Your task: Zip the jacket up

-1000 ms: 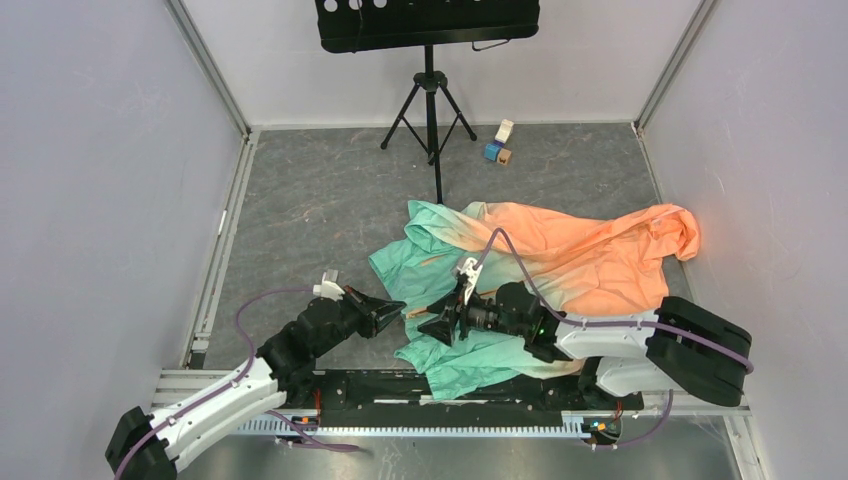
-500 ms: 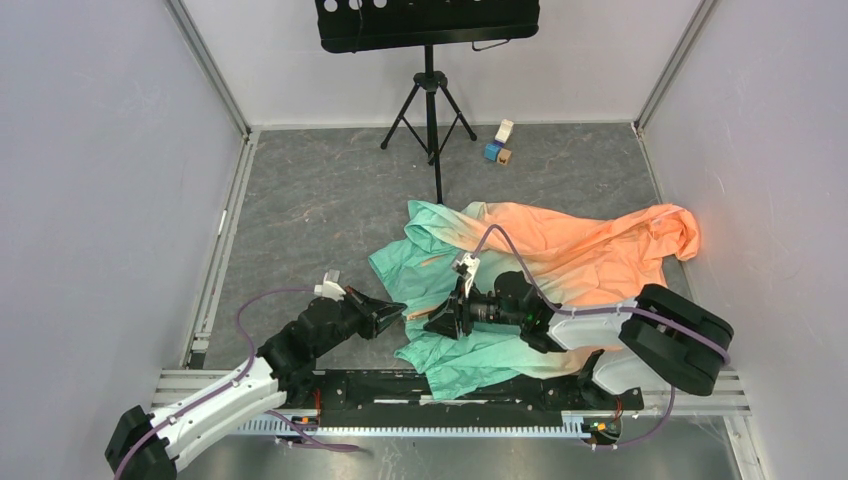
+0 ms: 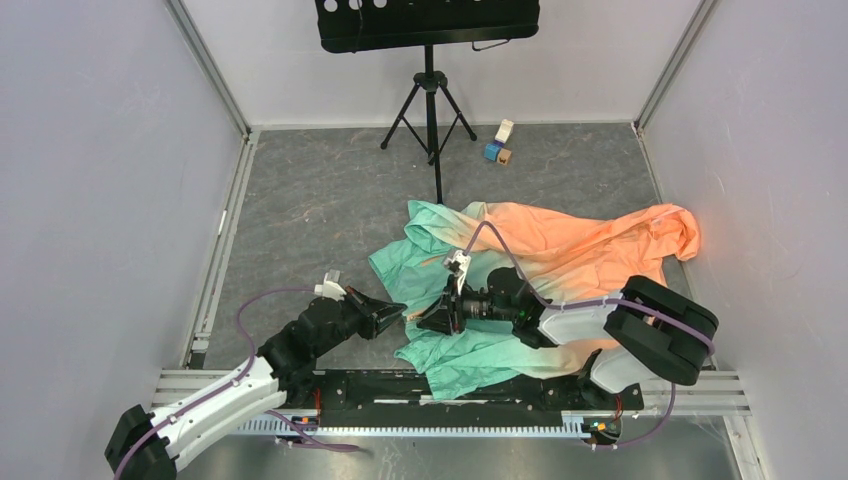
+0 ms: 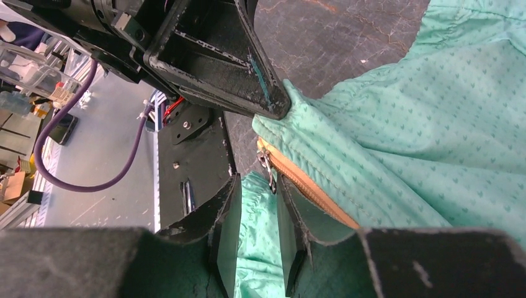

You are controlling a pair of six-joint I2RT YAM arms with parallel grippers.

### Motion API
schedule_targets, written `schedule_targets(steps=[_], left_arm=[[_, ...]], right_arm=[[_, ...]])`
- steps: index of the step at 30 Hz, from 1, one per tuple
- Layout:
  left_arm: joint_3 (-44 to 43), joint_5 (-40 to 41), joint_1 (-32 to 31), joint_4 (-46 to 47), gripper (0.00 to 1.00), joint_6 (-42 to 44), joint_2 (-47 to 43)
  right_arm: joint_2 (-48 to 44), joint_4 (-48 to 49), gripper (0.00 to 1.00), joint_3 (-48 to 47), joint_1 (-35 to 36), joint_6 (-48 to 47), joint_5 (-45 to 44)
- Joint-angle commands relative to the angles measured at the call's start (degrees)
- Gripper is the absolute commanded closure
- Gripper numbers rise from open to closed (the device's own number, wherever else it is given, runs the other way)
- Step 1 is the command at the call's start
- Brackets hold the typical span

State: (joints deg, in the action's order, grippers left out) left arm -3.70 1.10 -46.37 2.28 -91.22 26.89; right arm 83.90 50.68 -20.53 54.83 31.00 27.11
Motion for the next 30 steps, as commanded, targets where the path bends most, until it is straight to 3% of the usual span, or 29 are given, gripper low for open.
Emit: schedule_targets(steps=[1, 12, 17, 18, 24, 30], left_arm=[[-1.92, -0.84, -0.12, 1.58, 0.98, 2.01, 0.11], [-2.10, -0.84, -0.12, 1.58, 0.98, 1.92, 0.04], [-1.93, -0.84, -0.12, 1.45, 0.98, 0.90, 0.39], [-1.84, -0.84, -0.12, 1.18, 0.98, 0.63, 0.54], [-2.09, -0.51, -0.12, -1.17, 0.98, 2.54, 0.13], [-6.06, 0.98, -0.12, -9.90, 0.98, 10.97, -3.24]], right_arm=[[1.33, 2.70, 0.69, -2.78, -0.16, -0.68, 1.11], [2.79, 2.19, 0.78, -4.14, -0.08, -0.82, 1.43], [1.85, 1.69, 0.99, -3.96, -0.04, -1.18, -0.30], [1.35, 0.97, 1.00, -3.86, -0.01, -1.29, -1.08], [-2.54, -10.15, 1.00, -3.21, -0.06, -5.10, -4.95], [-2.16, -32.50, 1.00, -10.29, -0.07, -10.91, -10.62]])
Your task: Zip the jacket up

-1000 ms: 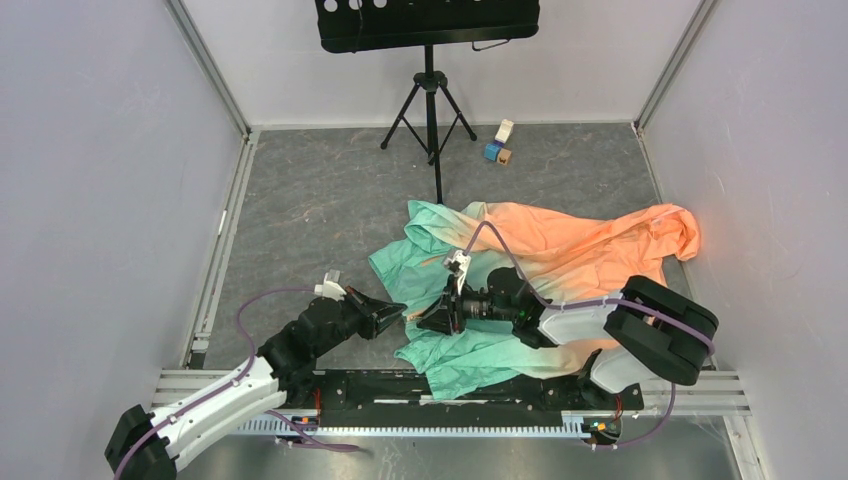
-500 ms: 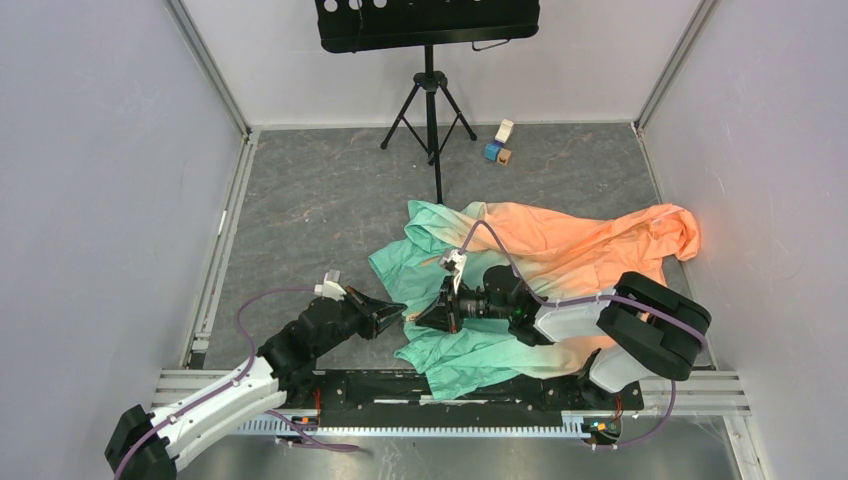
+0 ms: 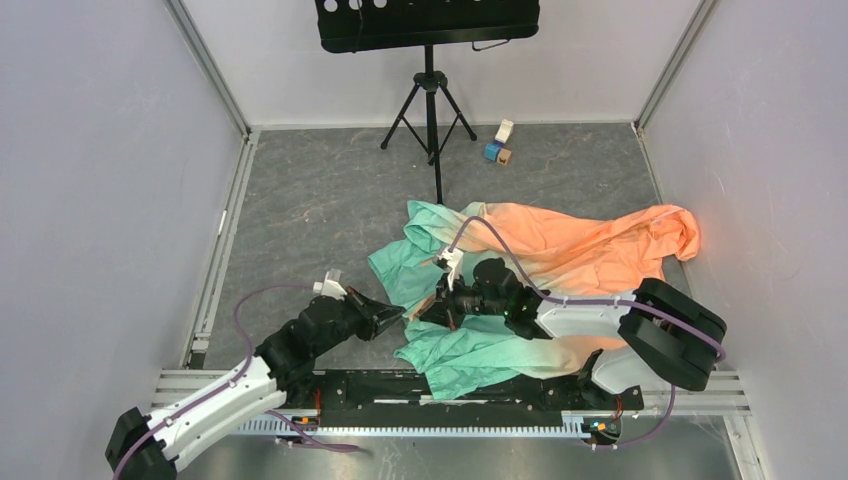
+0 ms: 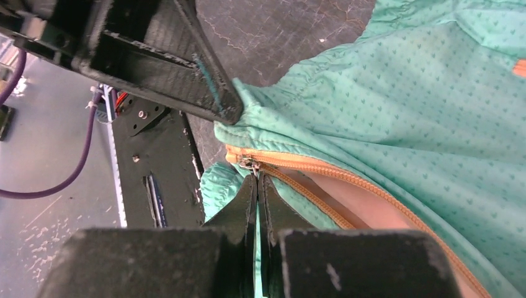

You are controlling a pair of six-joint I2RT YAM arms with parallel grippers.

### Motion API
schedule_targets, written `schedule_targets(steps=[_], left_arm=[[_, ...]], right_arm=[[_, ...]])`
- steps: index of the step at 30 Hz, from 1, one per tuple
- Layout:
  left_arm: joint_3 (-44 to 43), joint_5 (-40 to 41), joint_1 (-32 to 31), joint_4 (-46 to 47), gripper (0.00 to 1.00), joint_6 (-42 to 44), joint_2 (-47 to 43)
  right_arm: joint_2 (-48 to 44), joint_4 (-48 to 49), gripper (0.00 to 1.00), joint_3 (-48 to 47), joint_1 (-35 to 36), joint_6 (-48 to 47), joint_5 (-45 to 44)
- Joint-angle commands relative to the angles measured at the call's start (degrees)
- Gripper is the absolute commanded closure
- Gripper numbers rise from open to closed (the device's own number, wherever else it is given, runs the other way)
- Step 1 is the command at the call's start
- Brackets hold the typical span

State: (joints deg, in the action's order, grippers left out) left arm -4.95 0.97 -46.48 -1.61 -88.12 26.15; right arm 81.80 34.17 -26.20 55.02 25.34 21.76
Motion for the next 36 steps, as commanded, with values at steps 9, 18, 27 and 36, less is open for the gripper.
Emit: schedule_targets(steps=[9, 18, 27, 36], left_arm=[[-5.30, 1.93, -0.02, -9.10, 0.98, 12.47, -4.54], [-0.90, 2.21, -0.02, -3.82, 0.84, 7.93, -6.07], [0.37, 1.60, -0.02, -1.61, 0.63, 7.51, -4.89], [1.42, -0.68, -0.02, 4.43, 0.56, 8.22, -1.25]], right_arm=[[0.20, -13.60, 1.00, -8.07, 1.84, -5.19, -0.06], [1.84, -10.39, 1.00, -8.55, 2.81, -3.21, 1.57], [2.17, -8.73, 1.00, -8.26, 2.81, -2.25, 1.54], [1.88, -8.51, 1.00, -7.93, 2.81, -2.06, 1.54]])
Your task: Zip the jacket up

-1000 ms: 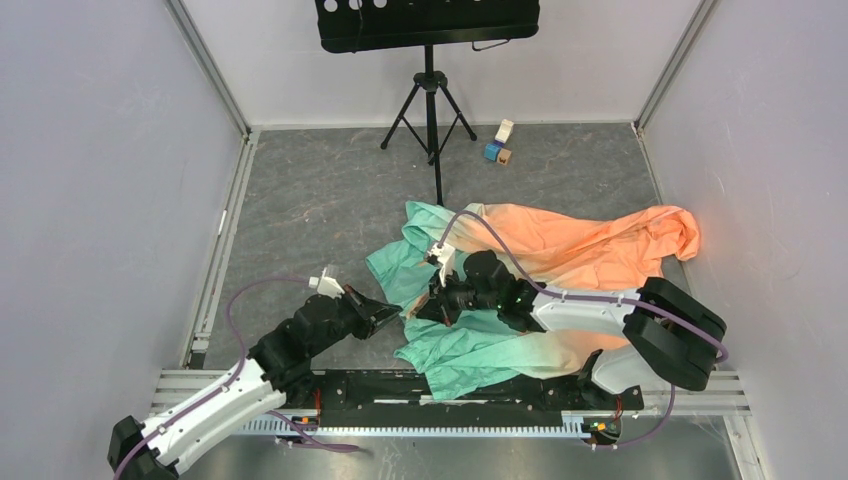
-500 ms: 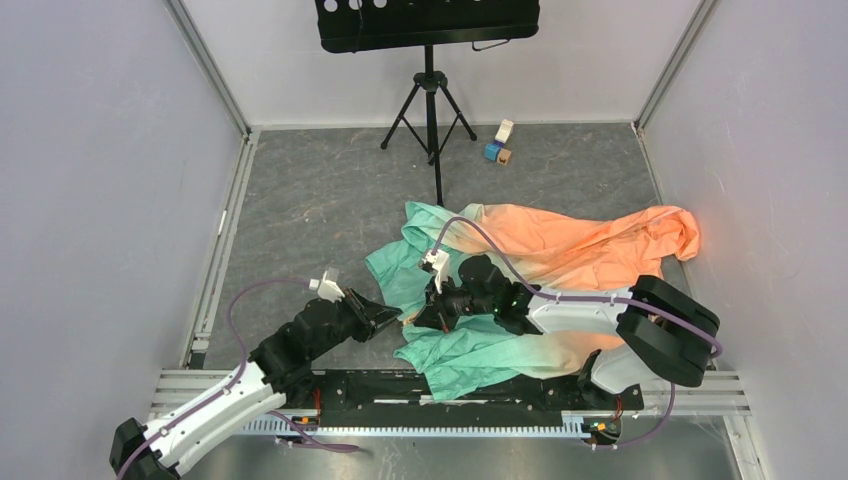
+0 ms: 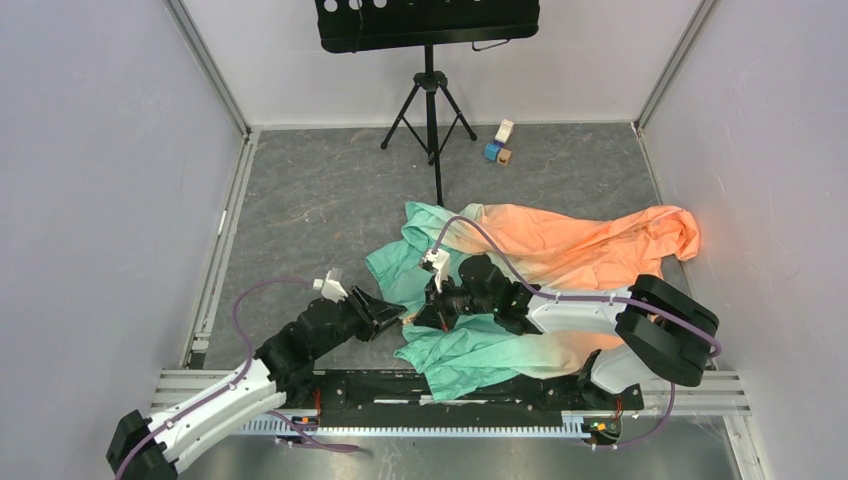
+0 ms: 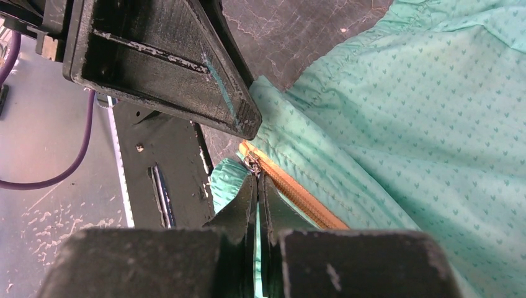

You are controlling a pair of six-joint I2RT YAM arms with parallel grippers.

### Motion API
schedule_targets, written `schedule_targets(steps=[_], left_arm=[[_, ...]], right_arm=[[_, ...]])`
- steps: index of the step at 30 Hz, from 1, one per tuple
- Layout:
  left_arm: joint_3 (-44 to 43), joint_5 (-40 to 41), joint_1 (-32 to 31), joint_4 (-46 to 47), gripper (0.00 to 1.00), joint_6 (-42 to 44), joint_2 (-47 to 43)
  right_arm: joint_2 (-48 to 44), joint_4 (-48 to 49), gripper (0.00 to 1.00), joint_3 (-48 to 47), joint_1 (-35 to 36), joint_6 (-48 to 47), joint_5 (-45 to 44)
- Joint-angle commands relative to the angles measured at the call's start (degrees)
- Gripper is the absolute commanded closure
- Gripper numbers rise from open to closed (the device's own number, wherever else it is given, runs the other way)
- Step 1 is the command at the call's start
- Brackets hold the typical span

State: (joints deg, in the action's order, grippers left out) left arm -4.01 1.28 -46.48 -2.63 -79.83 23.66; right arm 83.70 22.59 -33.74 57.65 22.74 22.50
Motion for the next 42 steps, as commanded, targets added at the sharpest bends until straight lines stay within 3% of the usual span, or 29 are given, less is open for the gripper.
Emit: schedule_targets(steps=[1, 7, 12, 18, 22, 29, 34, 40, 42], left_arm=[[0.57, -1.01, -0.02, 6.08, 0.58, -0.02, 1.72], [1.64, -3.31, 0.03, 9.80, 0.73, 3.73, 2.38], [2.22, -3.38, -0.02, 8.74, 0.97, 5.81, 0.84], [-3.50, -2.59, -0.02, -0.21, 0.98, 15.92, 0.73], [-4.73, -3.93, -0.04, -1.21, 0.98, 24.51, -1.56], [-6.50, 0.88, -0.02, -7.05, 0.98, 33.75, -1.92], [-5.66, -0.07, -0.02, -4.35, 0.98, 34.88, -1.42], [-9.09, 3.32, -0.02, -10.52, 0.98, 36.63, -2.86], [-9.35, 5.21, -0.02, -11.16, 0.98, 36.92, -3.57]], right_arm=[[-0.11, 3.12, 1.00, -0.37, 0.16, 0.63, 0.83], [0.11, 2.81, 1.00, -0.93, 0.23, 1.12, 1.05], [0.57, 0.15, 1.00, -2.73, 0.18, 1.55, 1.09], [1.24, -5.69, 1.00, -6.62, 0.11, 0.99, 1.23], [0.08, -6.43, 1.00, -6.62, -1.97, -0.29, 5.71], [0.44, -21.35, 1.00, -11.16, -6.03, -12.90, 10.50], [2.46, -26.21, 1.00, -11.80, -8.40, -17.93, 16.96], [3.53, -48.63, 1.00, -18.64, -10.80, -37.64, -6.05], [2.26, -53.94, 1.00, -19.33, -12.02, -46.73, -7.30]])
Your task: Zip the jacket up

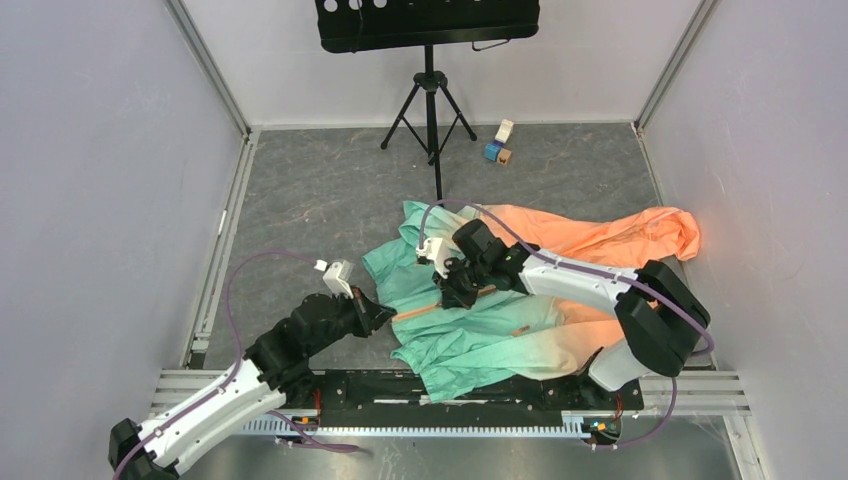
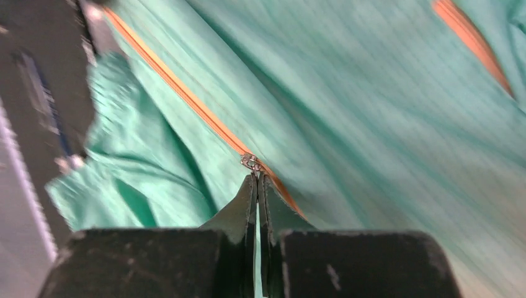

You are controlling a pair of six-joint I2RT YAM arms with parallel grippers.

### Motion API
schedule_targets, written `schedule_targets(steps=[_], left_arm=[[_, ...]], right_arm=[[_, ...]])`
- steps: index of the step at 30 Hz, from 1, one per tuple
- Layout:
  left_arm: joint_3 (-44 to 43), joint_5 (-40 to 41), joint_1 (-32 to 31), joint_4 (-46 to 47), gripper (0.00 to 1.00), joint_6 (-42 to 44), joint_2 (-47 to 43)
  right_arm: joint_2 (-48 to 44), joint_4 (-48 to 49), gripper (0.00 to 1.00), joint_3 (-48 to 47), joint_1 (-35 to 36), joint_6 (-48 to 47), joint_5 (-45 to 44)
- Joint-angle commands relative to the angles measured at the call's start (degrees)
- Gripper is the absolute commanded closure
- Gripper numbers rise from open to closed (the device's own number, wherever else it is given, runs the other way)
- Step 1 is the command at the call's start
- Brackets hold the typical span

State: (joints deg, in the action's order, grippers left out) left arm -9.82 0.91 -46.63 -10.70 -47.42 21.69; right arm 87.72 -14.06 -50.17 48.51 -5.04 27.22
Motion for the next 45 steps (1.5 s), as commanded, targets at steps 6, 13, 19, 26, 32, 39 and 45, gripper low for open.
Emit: schedule_targets(steps=[6, 13, 19, 26, 32, 39, 45], left_arm=[[-0.09, 7.40, 0.18, 0.15, 0.98, 4.53, -1.89], [1.47, 14.62, 0.14, -3.26, 0.98, 3.68, -2.65], [2.48, 19.45, 0.14, -3.15, 0.98, 2.58, -2.36], [4.54, 22.36, -0.77, -2.91, 0.98, 0.51, -5.08], [3.93, 23.90, -0.75, -4.57, 0.98, 0.28, -6.38], [4.70, 22.83, -0.78, -1.50, 0.98, 0.73, -4.07], [2.27, 22.44, -0.74, 0.60, 0.77, 1.90, -0.23]], right_arm=[[-6.74, -22.12, 1.00, 0.18, -9.49, -33.46, -30.94], [-7.20, -19.56, 1.00, 1.53, -26.74, -36.68, -46.73], [-5.34, -10.28, 1.00, 1.59, -39.73, -38.95, -59.73], [1.42, -0.39, 1.00, -6.54, -48.05, -42.03, -68.31], [8.41, 6.40, 1.00, -9.57, -56.11, -45.40, -70.33], [13.19, 9.22, 0.99, -11.58, -59.21, -46.75, -67.91], [6.19, 4.66, 0.39, -12.60, -56.34, -26.05, -60.02]])
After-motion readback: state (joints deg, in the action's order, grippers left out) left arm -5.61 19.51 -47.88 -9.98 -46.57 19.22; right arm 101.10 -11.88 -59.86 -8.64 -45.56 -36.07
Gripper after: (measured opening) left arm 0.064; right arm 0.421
